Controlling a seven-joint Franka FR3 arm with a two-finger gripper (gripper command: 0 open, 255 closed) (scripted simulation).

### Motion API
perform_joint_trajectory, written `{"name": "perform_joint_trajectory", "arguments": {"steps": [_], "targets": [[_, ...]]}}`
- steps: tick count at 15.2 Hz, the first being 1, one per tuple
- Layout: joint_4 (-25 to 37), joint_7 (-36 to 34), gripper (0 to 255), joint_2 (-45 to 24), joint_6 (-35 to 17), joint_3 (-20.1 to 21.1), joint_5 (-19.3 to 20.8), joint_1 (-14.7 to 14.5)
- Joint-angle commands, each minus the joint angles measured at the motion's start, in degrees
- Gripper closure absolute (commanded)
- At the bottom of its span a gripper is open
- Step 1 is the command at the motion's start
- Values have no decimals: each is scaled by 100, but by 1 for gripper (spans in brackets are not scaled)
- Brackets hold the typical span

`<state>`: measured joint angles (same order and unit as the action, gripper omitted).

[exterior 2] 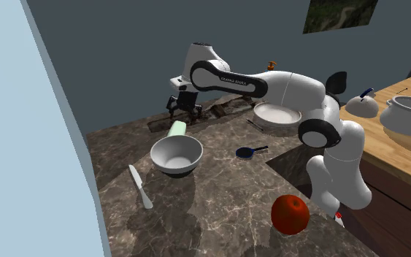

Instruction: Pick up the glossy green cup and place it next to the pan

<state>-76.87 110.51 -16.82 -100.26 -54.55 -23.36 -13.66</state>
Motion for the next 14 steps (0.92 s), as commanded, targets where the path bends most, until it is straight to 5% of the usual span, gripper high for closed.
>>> {"name": "perform_joint_trajectory", "arguments": {"steps": [1,12,13,14], "targets": [[-67,62,0,-61,-108,28,-57,21],[-297,99,0,-99,-357,52,-89,-20],[-297,99,255,-99,-357,52,-89,-20],[-297,99,255,-99,-357,52,-89,-20]]}}
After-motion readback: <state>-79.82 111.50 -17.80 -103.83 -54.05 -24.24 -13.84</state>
